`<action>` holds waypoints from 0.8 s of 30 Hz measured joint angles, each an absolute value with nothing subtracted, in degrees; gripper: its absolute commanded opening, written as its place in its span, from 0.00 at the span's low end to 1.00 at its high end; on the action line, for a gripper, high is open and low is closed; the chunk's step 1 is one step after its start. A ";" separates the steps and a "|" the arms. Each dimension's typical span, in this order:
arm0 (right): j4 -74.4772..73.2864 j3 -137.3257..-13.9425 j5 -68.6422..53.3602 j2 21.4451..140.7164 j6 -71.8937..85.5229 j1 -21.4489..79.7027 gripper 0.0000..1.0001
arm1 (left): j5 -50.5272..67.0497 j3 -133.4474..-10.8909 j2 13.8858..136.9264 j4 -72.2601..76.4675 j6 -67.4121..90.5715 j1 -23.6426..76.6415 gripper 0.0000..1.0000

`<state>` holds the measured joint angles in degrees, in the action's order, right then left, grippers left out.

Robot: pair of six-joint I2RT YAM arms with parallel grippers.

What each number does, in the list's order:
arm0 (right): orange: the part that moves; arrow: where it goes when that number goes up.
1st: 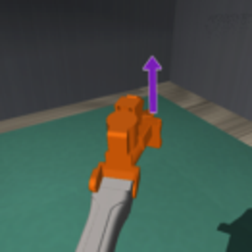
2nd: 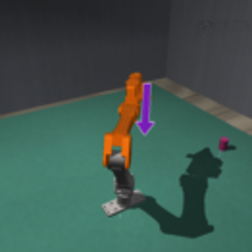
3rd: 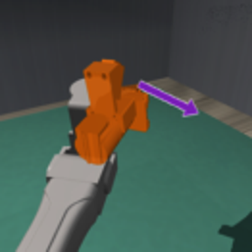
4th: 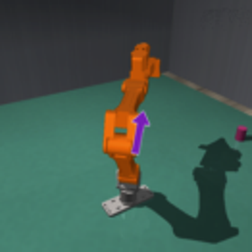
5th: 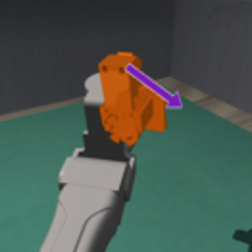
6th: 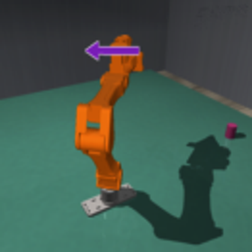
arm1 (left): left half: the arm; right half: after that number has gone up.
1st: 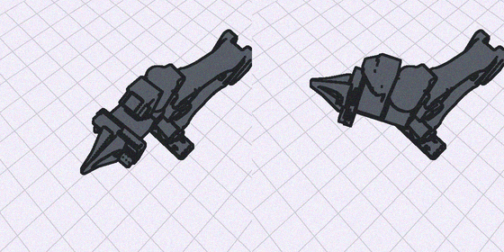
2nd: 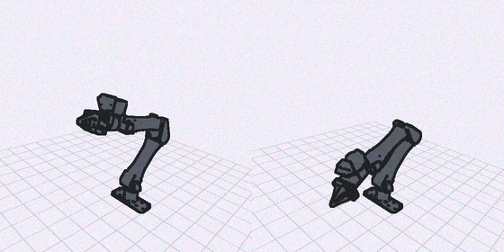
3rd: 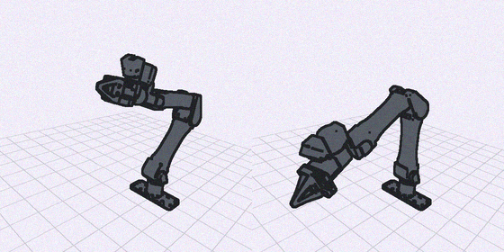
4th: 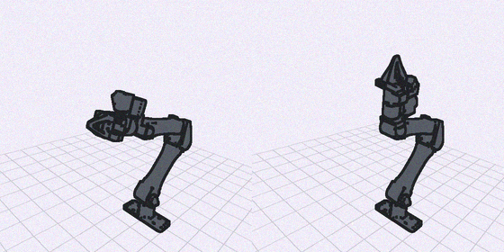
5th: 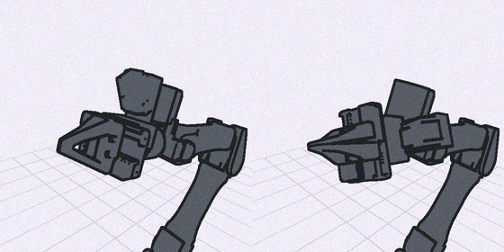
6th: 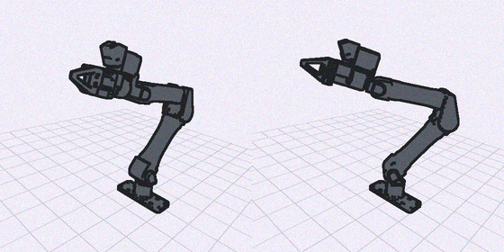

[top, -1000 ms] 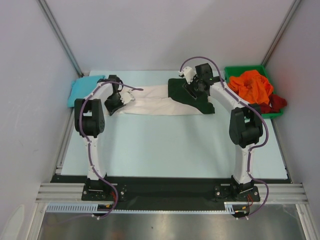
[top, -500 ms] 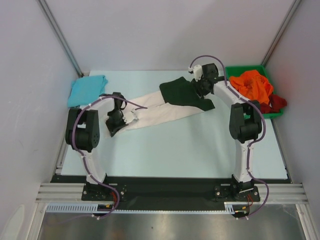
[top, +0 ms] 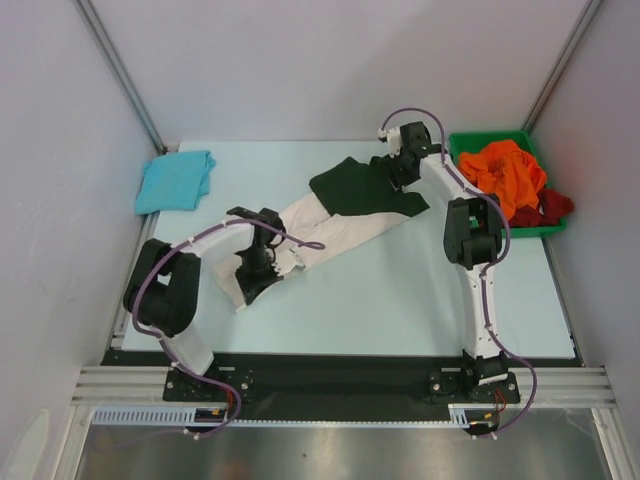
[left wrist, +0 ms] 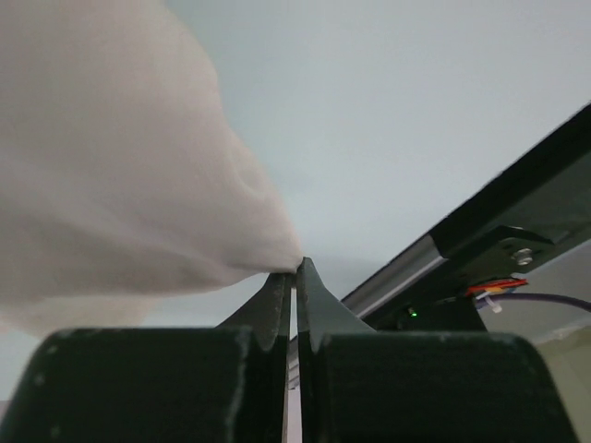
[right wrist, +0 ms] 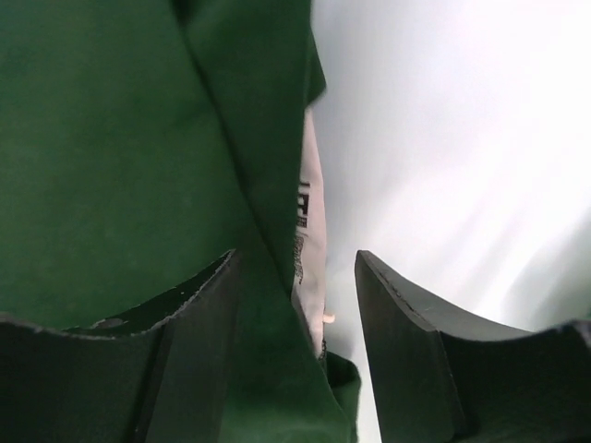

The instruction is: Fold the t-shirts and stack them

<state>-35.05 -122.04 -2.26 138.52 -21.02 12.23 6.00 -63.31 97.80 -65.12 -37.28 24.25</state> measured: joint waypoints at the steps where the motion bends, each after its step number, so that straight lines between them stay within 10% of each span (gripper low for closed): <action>1: -35.29 -122.34 -2.31 139.13 -20.99 12.14 0.57 | 6.44 -62.92 97.56 -65.54 -36.38 25.36 0.00; 7: -37.71 -125.34 -3.03 142.50 -20.99 11.64 0.51 | 8.16 -62.41 95.64 -67.26 -32.21 29.56 0.01; 12: -38.48 -127.70 -4.62 144.24 -20.69 11.55 0.01 | 9.32 -62.13 94.28 -68.51 -29.95 32.93 0.01; 24: -37.43 -143.00 -2.79 153.71 -20.60 12.95 0.00 | 14.26 -67.99 98.78 -71.33 -28.71 44.25 0.01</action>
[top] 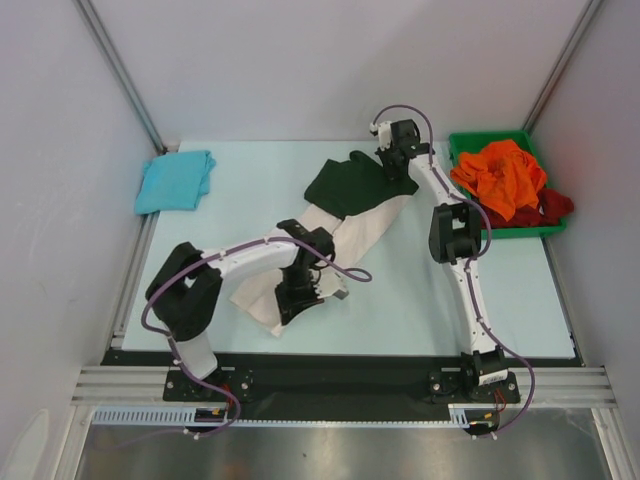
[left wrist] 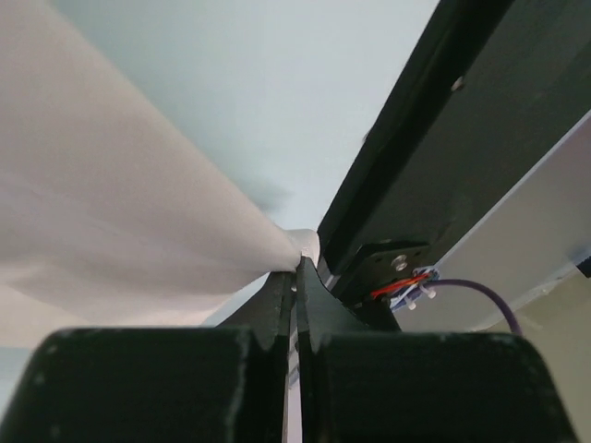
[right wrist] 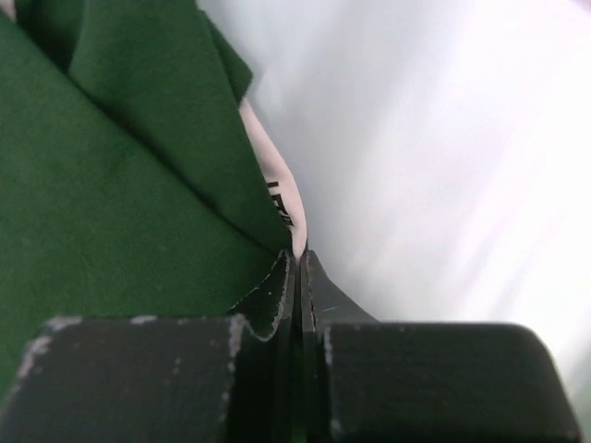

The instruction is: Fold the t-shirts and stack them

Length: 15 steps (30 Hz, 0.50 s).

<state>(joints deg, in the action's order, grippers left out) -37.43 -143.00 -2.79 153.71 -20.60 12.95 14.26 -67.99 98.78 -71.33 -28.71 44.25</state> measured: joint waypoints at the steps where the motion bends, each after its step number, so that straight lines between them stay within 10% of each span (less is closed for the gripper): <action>1: -36.58 -144.59 -2.55 154.91 -20.60 13.19 0.00 | 14.96 -69.58 100.01 -71.48 -28.49 45.54 0.01; 15: -15.86 -146.96 -3.07 160.99 -18.37 15.11 0.00 | 21.52 -90.72 117.27 -72.69 -26.94 59.40 0.02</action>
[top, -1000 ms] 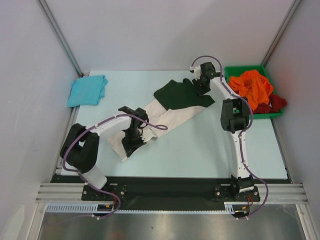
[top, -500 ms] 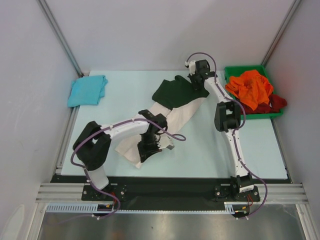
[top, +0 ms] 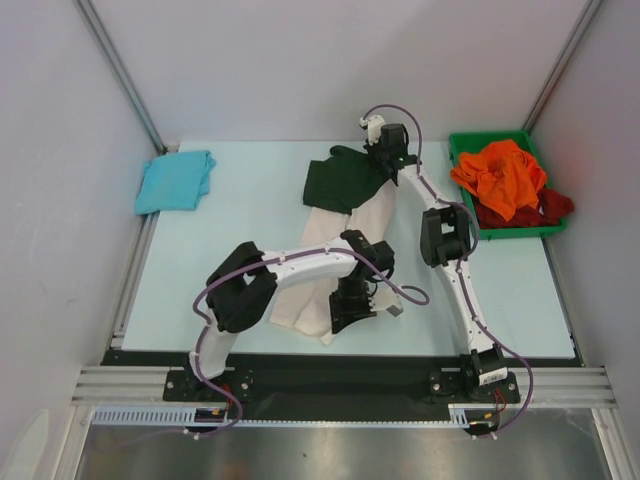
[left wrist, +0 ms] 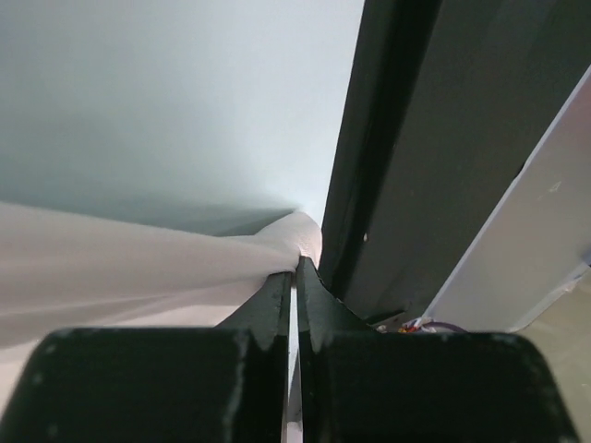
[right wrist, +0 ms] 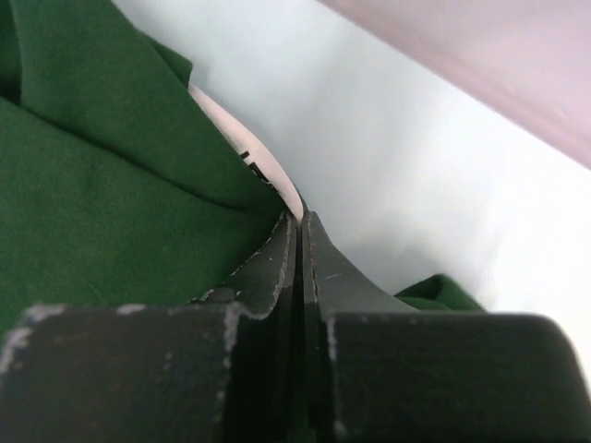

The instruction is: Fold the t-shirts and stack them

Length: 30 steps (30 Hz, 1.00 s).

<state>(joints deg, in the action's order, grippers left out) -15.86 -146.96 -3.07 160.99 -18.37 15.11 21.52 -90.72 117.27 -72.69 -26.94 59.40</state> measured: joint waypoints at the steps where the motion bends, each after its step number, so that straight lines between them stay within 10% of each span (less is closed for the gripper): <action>1: -14.61 -147.26 -3.38 161.53 -18.09 15.42 0.00 | 21.71 -91.88 118.17 -72.73 -26.94 59.96 0.03; 9: -6.68 -149.67 -4.67 164.75 -14.61 17.28 0.11 | 23.20 -102.52 125.60 -73.69 -26.35 63.55 0.23; 13: -4.71 -150.80 -5.48 164.70 -12.88 17.21 0.80 | 24.75 -108.57 127.35 -75.55 -25.47 64.58 0.36; 15: -4.36 -150.74 -5.48 163.63 -12.03 16.73 0.89 | 24.75 -111.92 127.28 -76.25 -25.36 64.77 0.39; 30: -10.98 -113.38 -8.73 111.26 -2.39 10.90 0.91 | 12.08 -117.51 111.61 -68.62 -15.88 43.48 0.52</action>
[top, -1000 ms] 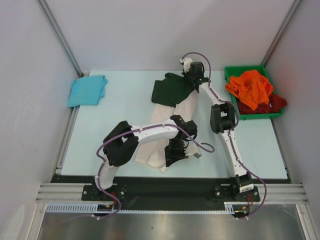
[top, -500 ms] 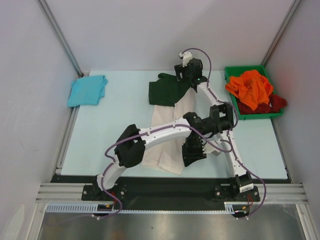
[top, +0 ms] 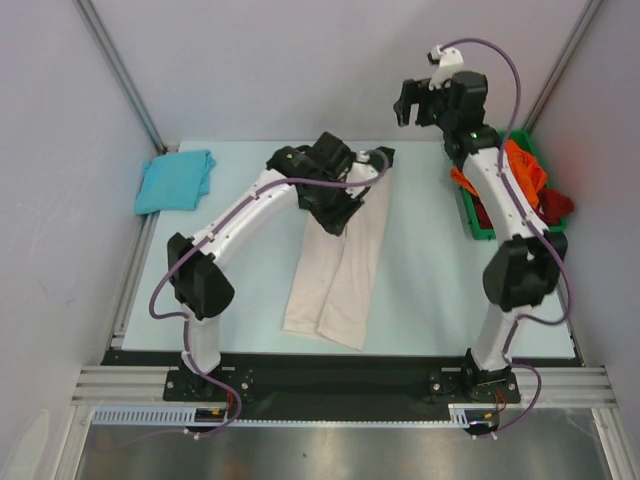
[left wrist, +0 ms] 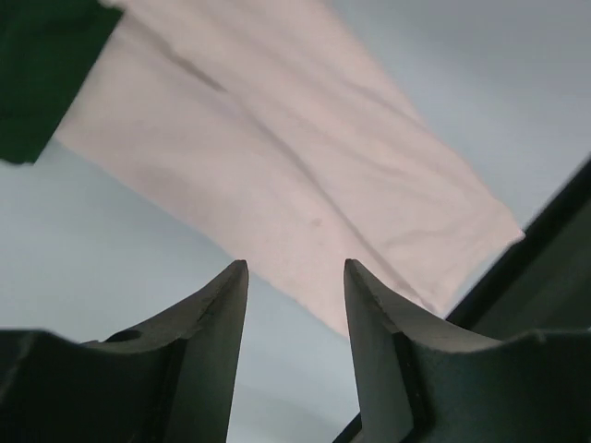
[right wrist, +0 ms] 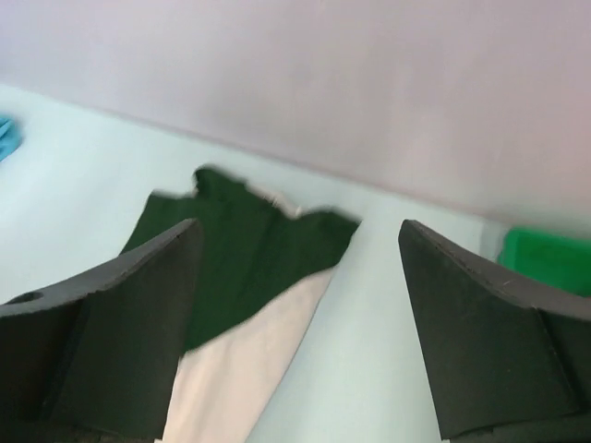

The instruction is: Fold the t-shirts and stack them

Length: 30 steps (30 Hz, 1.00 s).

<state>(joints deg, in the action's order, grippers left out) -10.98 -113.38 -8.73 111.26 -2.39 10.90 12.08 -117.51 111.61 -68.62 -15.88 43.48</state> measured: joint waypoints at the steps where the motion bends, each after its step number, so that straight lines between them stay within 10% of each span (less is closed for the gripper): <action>1: -11.25 -109.65 -9.45 108.07 -1.45 10.74 0.91 | 11.29 -116.42 111.59 -67.88 -14.70 40.91 0.52; 18: -19.11 -35.44 -33.28 73.41 28.75 22.06 0.84 | 25.63 -59.33 87.37 -53.06 7.33 19.86 0.59; 30: -12.21 -28.49 -34.17 76.71 44.34 34.68 0.78 | 31.73 -45.91 89.91 -36.05 18.02 19.46 0.57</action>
<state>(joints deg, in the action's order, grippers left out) -12.21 -28.49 -34.17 76.71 44.34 34.68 31.73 -45.91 89.91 -36.05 18.02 19.46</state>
